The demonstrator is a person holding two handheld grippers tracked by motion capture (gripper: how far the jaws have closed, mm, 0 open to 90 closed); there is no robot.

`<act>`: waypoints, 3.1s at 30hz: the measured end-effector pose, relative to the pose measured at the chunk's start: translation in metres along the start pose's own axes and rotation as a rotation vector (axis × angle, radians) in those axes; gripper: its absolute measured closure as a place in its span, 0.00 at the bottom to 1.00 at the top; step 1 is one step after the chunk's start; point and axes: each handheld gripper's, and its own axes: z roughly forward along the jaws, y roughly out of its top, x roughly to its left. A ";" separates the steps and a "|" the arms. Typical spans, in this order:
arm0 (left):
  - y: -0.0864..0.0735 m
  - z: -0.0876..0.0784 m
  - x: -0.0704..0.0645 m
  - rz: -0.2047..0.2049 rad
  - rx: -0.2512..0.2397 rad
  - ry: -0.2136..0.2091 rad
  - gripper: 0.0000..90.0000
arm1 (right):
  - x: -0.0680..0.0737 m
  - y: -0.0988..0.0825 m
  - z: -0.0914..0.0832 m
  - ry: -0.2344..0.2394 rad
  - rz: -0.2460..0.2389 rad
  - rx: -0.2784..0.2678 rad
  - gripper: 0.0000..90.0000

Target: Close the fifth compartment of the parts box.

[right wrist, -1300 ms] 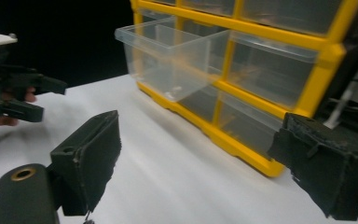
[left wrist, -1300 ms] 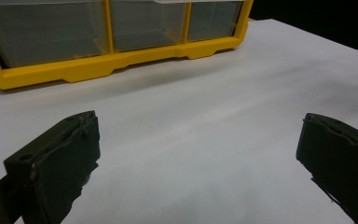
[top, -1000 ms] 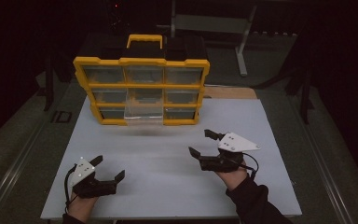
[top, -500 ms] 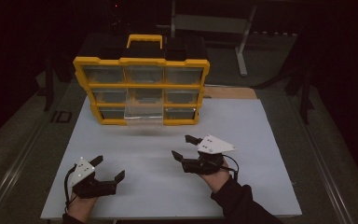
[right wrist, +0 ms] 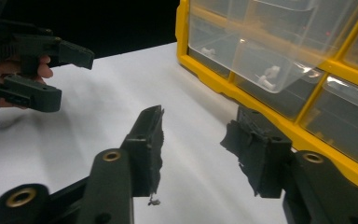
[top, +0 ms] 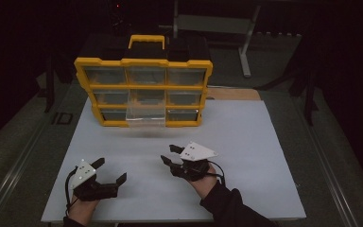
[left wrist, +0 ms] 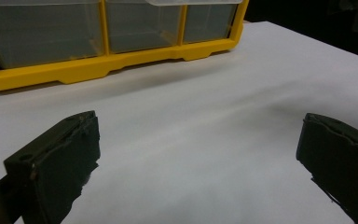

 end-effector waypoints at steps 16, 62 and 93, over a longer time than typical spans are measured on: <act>0.000 -0.001 0.000 -0.004 -0.006 -0.002 0.00 | 0.010 0.004 0.030 0.020 0.000 0.014 0.84; 0.000 -0.001 0.001 -0.004 -0.009 -0.009 0.00 | -0.007 0.038 0.085 -0.109 -0.041 0.002 1.00; -0.001 -0.001 0.001 -0.011 -0.010 -0.007 0.00 | -0.018 0.060 0.093 -0.109 -0.029 0.015 1.00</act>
